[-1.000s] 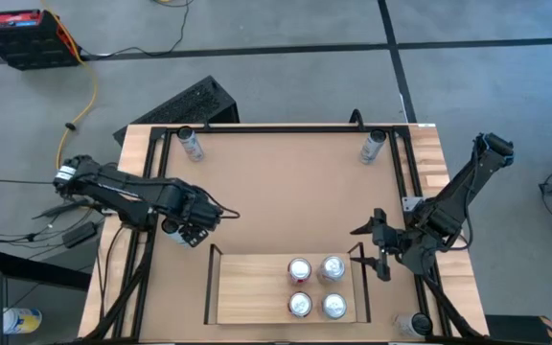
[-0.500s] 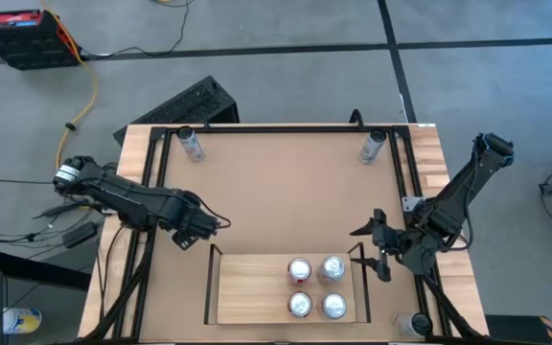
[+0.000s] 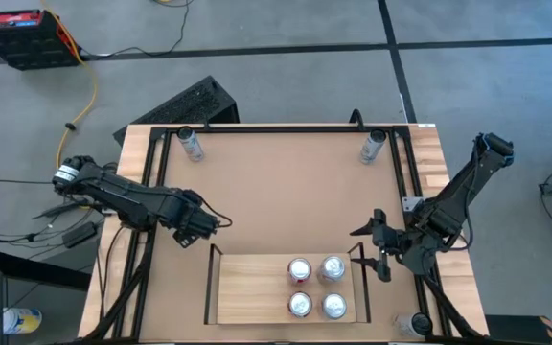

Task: Place canned beverage on shelf
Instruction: Put the bottom white blue soda can on the shelf

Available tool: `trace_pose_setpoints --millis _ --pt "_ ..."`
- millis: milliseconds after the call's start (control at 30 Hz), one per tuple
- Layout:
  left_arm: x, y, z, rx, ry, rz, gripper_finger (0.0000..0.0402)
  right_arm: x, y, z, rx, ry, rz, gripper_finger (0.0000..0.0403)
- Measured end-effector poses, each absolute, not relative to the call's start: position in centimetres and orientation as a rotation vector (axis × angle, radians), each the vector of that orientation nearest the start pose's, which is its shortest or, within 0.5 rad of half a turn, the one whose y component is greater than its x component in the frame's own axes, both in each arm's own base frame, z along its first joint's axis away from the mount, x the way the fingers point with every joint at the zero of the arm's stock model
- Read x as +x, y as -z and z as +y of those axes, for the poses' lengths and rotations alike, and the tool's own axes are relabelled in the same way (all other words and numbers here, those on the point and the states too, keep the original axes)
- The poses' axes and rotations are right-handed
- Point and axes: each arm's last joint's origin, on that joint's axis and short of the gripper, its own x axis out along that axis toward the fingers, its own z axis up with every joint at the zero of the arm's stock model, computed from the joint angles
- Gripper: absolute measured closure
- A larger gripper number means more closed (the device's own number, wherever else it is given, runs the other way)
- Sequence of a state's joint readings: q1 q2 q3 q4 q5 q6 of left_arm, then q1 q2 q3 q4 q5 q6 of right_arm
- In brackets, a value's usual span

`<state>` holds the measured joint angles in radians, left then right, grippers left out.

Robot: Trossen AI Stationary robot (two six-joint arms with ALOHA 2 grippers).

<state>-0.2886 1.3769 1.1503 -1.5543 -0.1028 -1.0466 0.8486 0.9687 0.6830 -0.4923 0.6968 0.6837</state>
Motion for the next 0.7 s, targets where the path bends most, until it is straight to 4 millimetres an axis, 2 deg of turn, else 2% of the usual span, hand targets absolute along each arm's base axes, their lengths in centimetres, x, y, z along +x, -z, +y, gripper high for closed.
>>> trace_pose_setpoints --millis 200,533,700 --pt "19.7 -27.4 -5.4 -0.372 -0.72 1.55 0.0071 13.7 -24.6 12.8 0.117 0.051 0.565 0.0033" --pt "21.1 -31.5 -5.5 -0.371 -0.663 1.357 0.0072 13.7 -24.7 12.8 0.108 0.052 0.564 0.0033" --pt "21.1 -32.0 -5.5 -0.4 -0.705 1.314 0.0072 13.7 -24.6 12.8 0.108 0.052 0.564 0.0033"
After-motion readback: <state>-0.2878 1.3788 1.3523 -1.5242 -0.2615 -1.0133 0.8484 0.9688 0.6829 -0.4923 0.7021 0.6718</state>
